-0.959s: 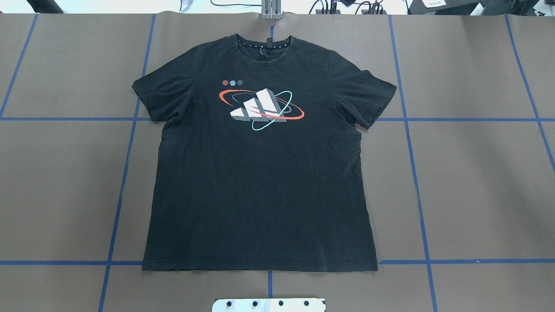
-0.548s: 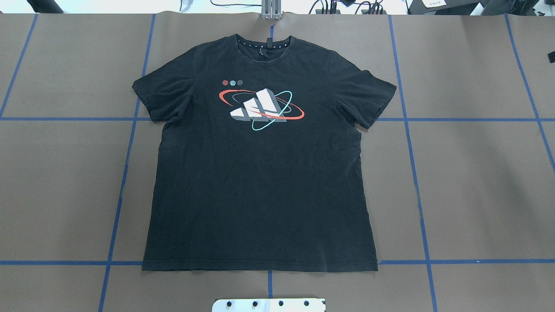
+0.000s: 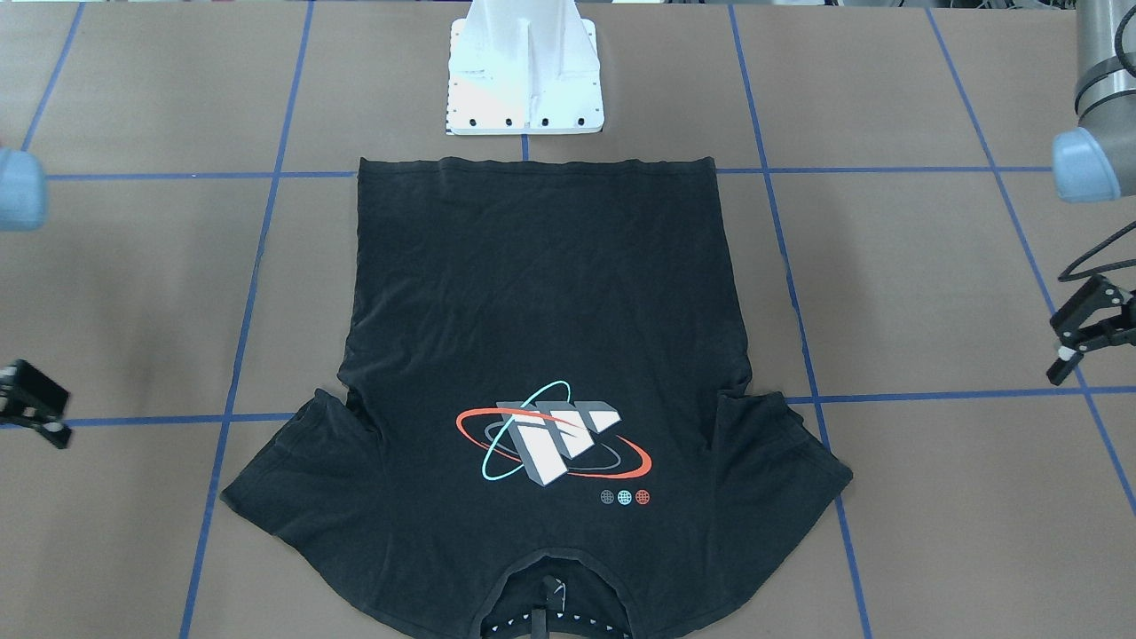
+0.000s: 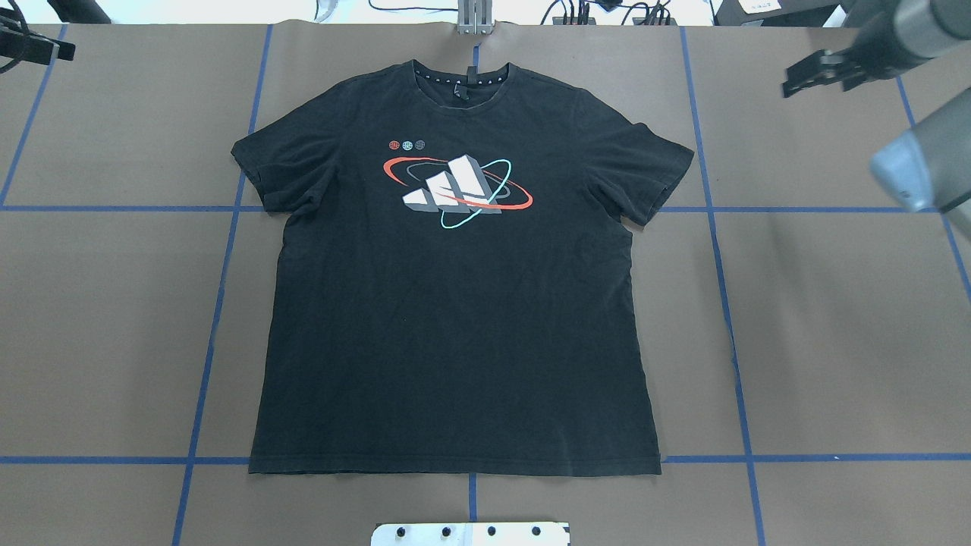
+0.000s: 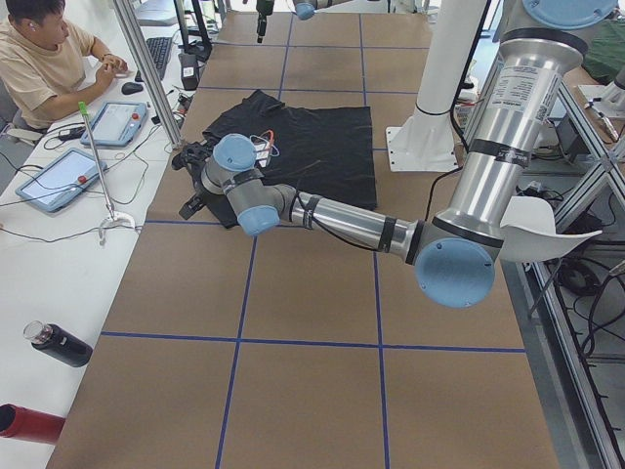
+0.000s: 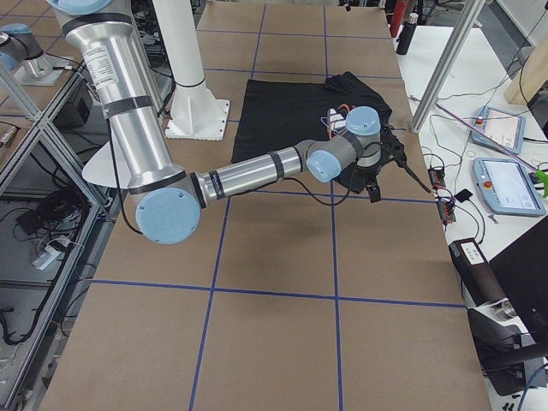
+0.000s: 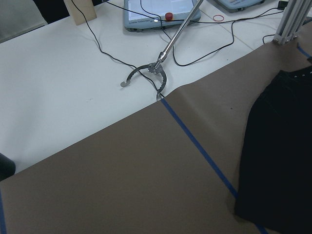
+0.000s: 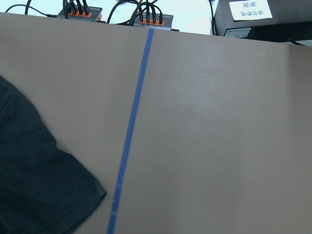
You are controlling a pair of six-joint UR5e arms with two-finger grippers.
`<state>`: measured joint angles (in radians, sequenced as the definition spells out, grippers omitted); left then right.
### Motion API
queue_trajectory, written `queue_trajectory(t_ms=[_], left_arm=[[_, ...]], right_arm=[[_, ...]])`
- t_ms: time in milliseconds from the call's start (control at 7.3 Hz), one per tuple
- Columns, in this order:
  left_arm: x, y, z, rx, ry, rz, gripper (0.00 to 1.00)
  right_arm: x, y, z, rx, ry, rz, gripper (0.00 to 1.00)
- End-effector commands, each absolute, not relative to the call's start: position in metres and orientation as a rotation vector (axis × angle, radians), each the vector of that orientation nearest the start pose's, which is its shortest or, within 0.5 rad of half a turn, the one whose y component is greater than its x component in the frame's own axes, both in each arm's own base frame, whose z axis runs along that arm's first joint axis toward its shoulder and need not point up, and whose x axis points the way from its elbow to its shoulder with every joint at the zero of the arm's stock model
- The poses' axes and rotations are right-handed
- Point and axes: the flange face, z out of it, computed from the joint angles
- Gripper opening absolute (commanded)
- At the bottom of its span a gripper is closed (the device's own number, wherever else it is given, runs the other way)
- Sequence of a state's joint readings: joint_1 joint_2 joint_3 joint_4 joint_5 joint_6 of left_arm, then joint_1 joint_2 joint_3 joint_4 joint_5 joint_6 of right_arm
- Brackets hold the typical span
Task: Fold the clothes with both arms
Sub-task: 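Move the right gripper to the shirt's shoulder seam farthest from the robot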
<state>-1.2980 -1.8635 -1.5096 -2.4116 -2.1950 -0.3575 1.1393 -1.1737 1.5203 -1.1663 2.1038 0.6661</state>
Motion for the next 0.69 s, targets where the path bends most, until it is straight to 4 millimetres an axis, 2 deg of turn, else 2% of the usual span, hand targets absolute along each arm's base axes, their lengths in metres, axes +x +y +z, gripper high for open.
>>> queue_trajectory(t_ms=[0,137,274,411,548], left_arm=[[0.11,-0.619,0.425,0.804,0.877,0.264,1.0],[0.114,-0.618,0.425,0.801,0.879,0.269,1.0],[0.116,-0.618,0.425,0.8,0.88,0.272,1.0],[0.119,-0.617,0.425,0.798,0.882,0.276,1.0],[0.121,-0.617,0.425,0.797,0.884,0.279,1.0]], right_arm=[[-0.293,-0.618,0.406,0.368,-0.907,0.134,0.99],[-0.328,-0.608,0.423,0.378,-0.925,0.168,0.99],[-0.348,-0.605,0.443,0.419,-0.893,0.173,0.98],[-0.36,-0.612,0.456,0.43,-0.883,0.174,0.94],[-0.362,-0.614,0.461,0.431,-0.874,0.165,0.89]])
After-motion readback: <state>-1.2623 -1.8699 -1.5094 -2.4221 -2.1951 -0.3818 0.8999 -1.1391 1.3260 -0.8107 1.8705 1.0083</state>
